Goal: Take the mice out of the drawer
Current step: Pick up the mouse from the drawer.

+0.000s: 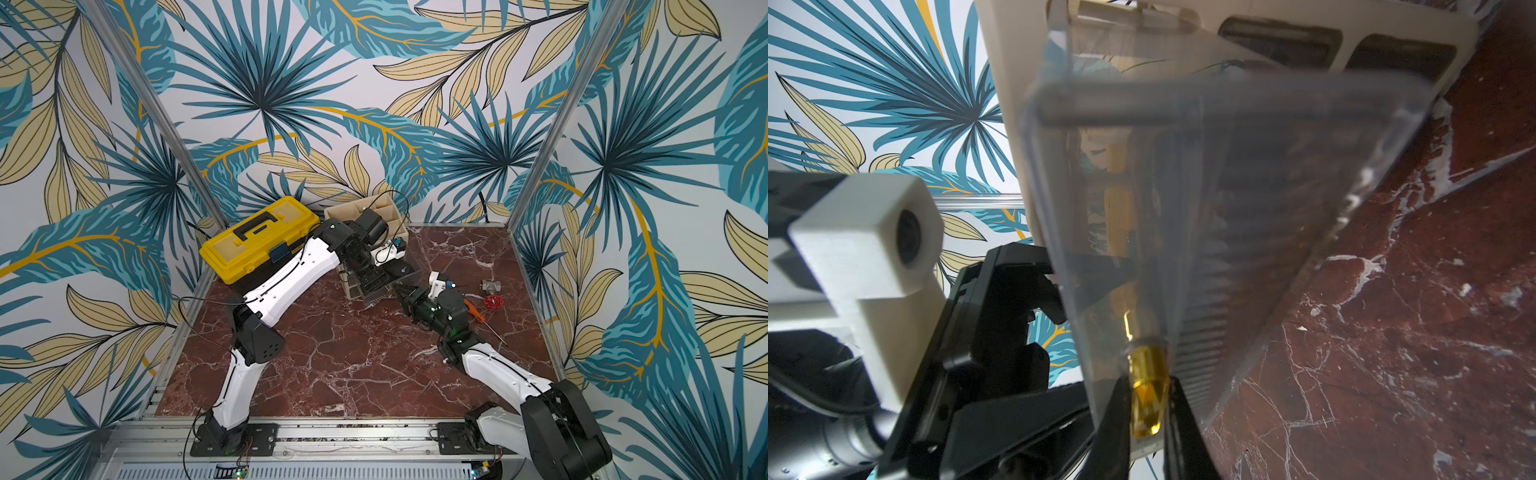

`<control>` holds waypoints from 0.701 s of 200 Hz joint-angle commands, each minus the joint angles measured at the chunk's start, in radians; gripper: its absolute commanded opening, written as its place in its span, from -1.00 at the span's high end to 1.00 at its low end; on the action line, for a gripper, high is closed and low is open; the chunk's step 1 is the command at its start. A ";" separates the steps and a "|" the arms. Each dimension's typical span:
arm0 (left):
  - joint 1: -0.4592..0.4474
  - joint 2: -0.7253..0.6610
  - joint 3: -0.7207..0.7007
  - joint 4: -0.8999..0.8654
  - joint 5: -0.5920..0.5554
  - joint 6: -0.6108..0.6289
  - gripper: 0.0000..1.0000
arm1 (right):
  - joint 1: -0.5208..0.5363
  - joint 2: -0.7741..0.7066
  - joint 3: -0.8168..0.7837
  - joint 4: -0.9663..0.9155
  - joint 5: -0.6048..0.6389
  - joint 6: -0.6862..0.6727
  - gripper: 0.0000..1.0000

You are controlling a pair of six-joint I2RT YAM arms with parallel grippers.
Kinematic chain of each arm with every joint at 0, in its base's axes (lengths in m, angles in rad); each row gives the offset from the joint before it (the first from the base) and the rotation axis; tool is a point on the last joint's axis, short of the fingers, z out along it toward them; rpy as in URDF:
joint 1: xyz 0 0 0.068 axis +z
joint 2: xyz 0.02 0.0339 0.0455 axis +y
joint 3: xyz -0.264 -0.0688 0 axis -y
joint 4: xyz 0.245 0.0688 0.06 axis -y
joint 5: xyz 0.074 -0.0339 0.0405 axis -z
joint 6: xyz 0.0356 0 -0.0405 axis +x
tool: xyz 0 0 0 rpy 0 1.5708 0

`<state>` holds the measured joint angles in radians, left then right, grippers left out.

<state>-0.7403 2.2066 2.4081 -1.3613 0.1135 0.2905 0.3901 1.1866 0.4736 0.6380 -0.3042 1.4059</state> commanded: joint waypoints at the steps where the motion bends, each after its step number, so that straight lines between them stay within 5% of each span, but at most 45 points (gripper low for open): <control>1: -0.013 0.039 0.046 -0.038 0.072 0.019 -0.42 | 0.001 0.031 0.007 -0.056 -0.014 -0.027 0.85; 43: -0.015 0.065 0.046 -0.033 0.070 0.018 -0.45 | 0.001 0.043 0.012 -0.047 -0.017 -0.028 0.86; 120: -0.048 0.073 0.022 0.007 -0.112 0.003 -0.40 | 0.000 0.060 0.022 -0.036 -0.021 -0.021 0.86; 140: -0.047 0.070 0.017 0.002 -0.104 0.005 -0.62 | 0.001 0.059 0.023 -0.036 -0.021 -0.021 0.86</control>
<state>-0.7631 2.2391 2.4268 -1.3491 0.0116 0.2890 0.3809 1.2217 0.4820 0.6506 -0.3077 1.4010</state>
